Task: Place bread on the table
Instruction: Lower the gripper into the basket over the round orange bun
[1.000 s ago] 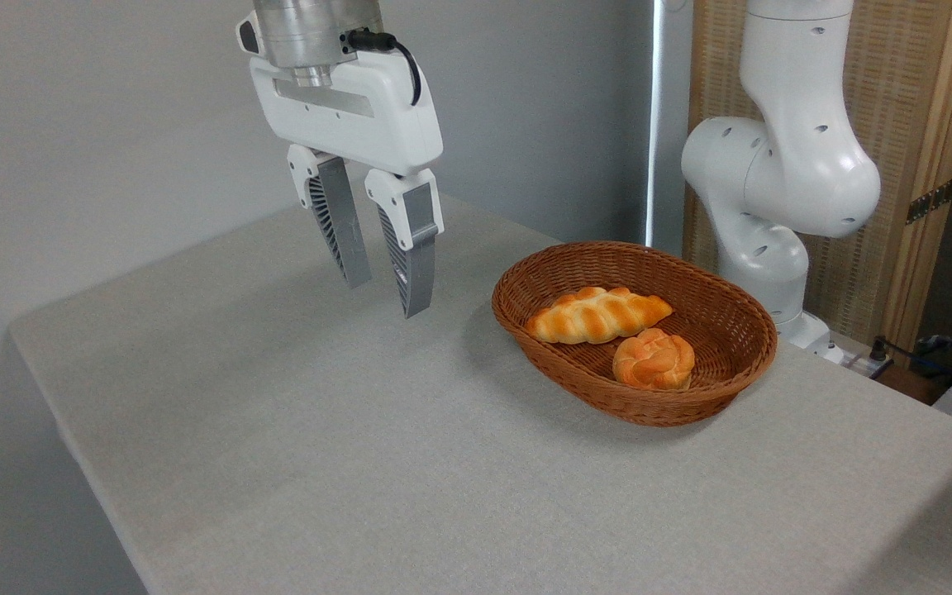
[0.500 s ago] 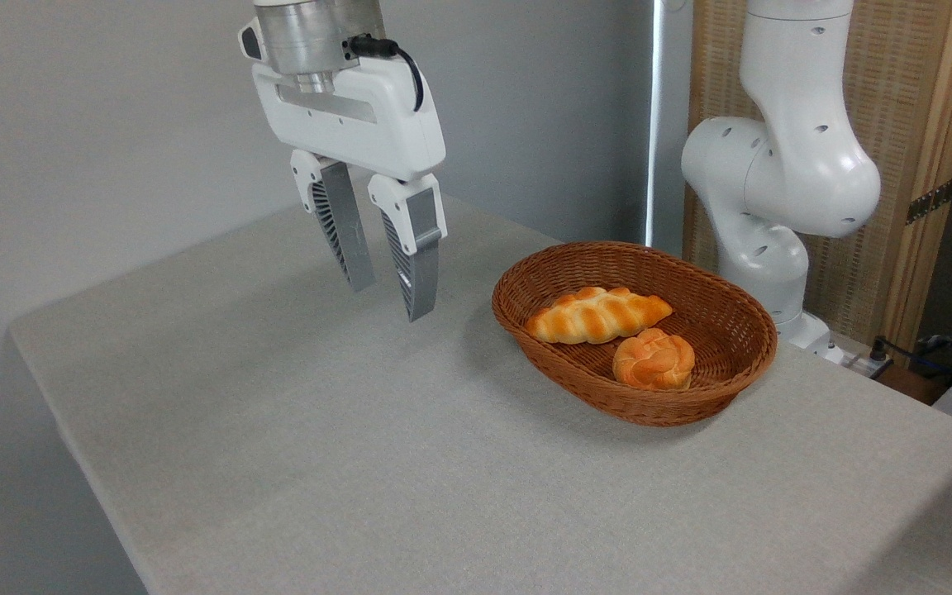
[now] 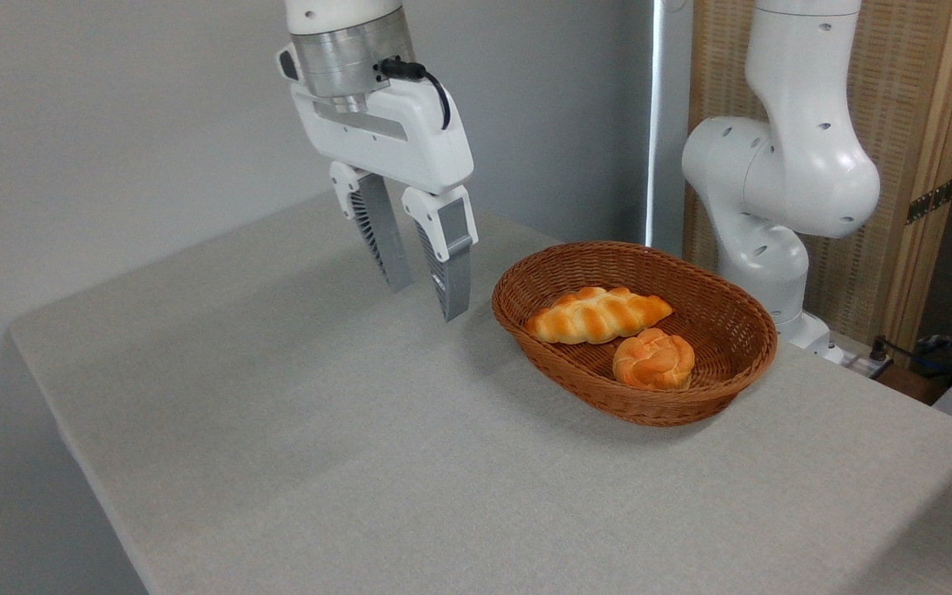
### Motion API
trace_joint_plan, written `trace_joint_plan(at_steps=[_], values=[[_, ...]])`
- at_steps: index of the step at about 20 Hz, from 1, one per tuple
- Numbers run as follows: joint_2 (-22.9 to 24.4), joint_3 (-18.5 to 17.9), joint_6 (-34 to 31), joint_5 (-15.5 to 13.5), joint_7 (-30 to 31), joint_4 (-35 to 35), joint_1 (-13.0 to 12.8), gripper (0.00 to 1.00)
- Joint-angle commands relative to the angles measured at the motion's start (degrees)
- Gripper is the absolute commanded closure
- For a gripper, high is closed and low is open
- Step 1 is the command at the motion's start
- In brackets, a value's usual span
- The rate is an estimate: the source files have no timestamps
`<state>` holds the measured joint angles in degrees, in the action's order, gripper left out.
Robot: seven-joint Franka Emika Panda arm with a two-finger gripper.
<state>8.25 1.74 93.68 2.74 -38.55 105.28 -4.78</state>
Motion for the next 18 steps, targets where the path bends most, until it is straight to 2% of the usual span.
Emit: trace_joint_plan(at_steps=[1, 3, 6, 9, 12, 16, 18], values=[[7.73, -2.16, -0.77, 0.51, -4.51, 8.17, -3.12, 0.0], [12.03, -5.94, -0.95, 0.6, -6.53, 12.12, -7.07, 0.0], [18.36, -9.98, -1.21, 0.6, -8.29, 17.83, -10.42, 0.0], [22.59, -11.58, -3.93, 1.04, -10.66, 21.36, -11.04, 0.0], [25.32, -12.19, -8.32, 4.8, -14.17, 23.82, -11.13, 0.0], [25.68, -12.28, -10.97, 6.13, -15.15, 26.72, -10.87, 0.0], [25.59, -12.28, -10.36, 8.32, -15.15, 28.57, -10.78, 0.0]])
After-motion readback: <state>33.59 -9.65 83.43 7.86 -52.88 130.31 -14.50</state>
